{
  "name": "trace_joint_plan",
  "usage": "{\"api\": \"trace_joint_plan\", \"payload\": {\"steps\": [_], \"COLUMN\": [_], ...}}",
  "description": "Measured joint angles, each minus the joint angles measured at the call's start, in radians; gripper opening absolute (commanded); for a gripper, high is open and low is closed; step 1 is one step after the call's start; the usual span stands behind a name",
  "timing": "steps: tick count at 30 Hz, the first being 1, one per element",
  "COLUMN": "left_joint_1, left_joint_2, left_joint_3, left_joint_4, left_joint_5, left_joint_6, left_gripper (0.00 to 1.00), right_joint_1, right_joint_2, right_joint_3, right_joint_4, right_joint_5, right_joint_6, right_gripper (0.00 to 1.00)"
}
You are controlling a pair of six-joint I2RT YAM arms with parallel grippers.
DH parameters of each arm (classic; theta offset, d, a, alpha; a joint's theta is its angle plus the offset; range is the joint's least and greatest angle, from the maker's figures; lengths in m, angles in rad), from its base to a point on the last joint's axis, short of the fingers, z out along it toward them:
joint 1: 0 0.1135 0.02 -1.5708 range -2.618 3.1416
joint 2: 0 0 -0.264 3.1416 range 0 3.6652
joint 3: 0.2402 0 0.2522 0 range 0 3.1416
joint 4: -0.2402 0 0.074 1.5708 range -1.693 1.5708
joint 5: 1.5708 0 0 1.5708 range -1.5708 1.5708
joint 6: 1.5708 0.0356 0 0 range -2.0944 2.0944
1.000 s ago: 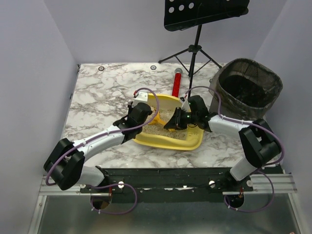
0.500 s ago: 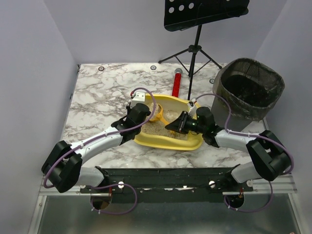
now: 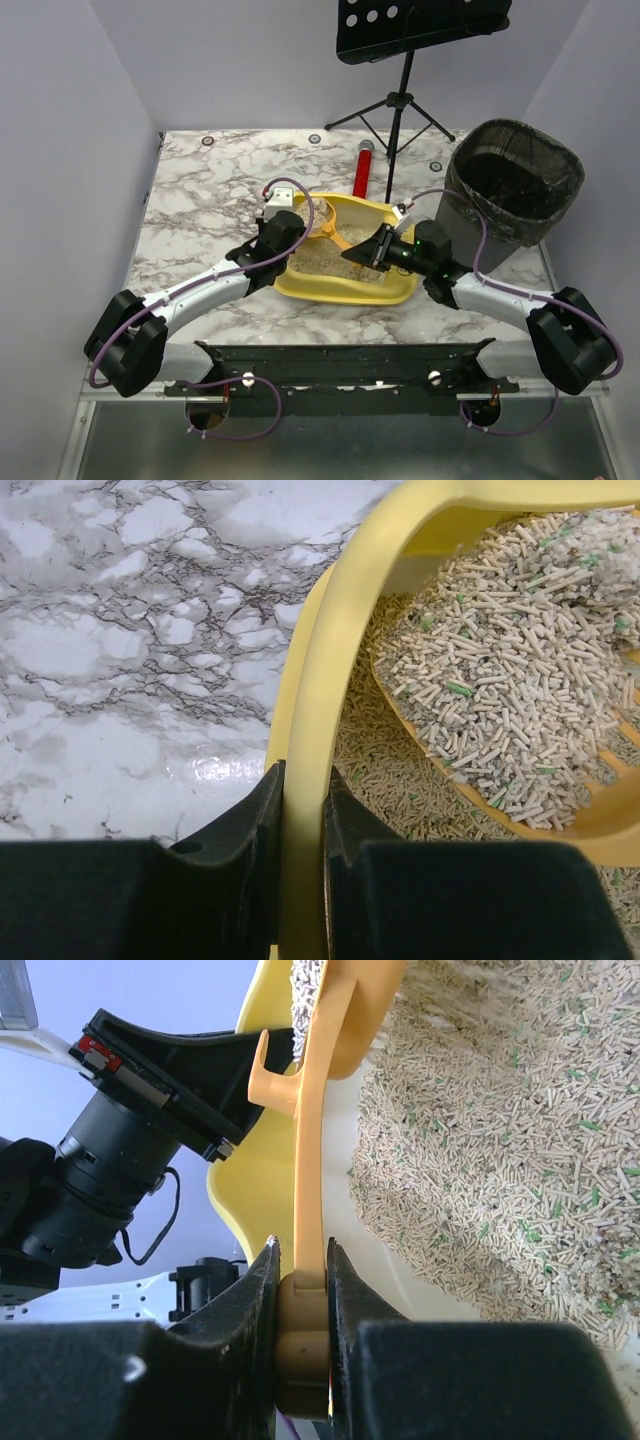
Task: Clean the litter box
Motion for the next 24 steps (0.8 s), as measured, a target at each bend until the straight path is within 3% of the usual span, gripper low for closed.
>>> {"api": "trace_joint_plan", "payload": {"steps": [24], "left_joint_1": [0.021], "left_joint_2": [-0.002], "left_joint_3": [0.014], "left_joint_4": [-0.036], "left_joint_5": [0.026], "left_joint_6": [-0.071], "left_gripper": [0.0], "right_joint_1": [0.0], "right_joint_2": [-0.265], "right_joint_3": [-0.065], "right_joint_4": [-0.18], "right_joint_5": [0.029], "right_joint_6": [-0.049], "right_gripper": [0.01]}}
